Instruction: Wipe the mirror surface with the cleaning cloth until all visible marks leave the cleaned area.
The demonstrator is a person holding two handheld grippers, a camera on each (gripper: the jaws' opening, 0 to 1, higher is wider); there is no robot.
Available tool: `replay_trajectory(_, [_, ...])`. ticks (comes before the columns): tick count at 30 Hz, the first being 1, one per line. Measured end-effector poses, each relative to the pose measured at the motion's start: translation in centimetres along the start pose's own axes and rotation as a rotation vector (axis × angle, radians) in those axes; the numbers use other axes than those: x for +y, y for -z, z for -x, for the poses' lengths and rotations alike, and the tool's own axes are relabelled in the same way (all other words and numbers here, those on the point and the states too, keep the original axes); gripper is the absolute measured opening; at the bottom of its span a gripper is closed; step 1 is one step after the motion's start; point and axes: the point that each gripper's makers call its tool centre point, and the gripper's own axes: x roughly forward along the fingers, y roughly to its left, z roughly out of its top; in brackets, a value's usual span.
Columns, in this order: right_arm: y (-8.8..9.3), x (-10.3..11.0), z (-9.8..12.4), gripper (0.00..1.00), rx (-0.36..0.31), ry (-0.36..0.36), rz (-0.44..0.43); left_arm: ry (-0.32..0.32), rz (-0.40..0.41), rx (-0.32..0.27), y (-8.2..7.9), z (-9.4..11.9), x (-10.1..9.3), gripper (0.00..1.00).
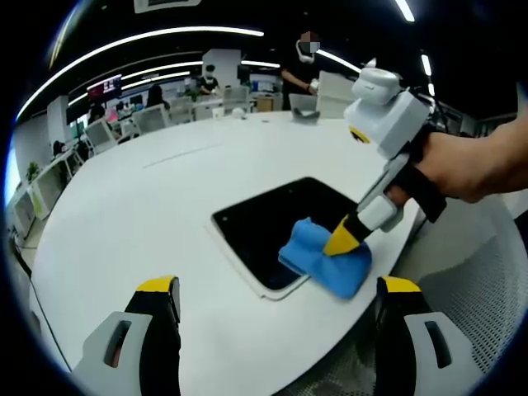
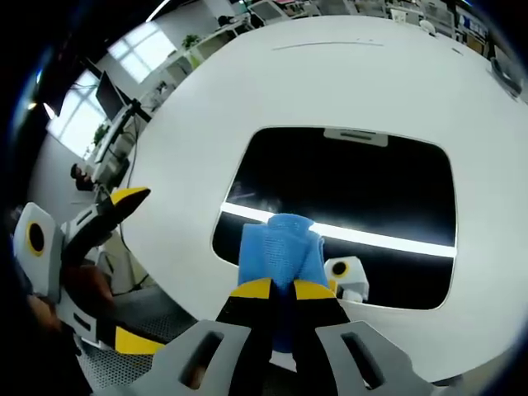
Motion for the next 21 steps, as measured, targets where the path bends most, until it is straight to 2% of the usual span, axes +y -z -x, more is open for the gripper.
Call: replay_trajectory(21, [0.2,-1.1,0.4,0.02,0.019,0.010,-0.004,0.004,0.009,-0.002,0.0,0.0,0.0,0.99])
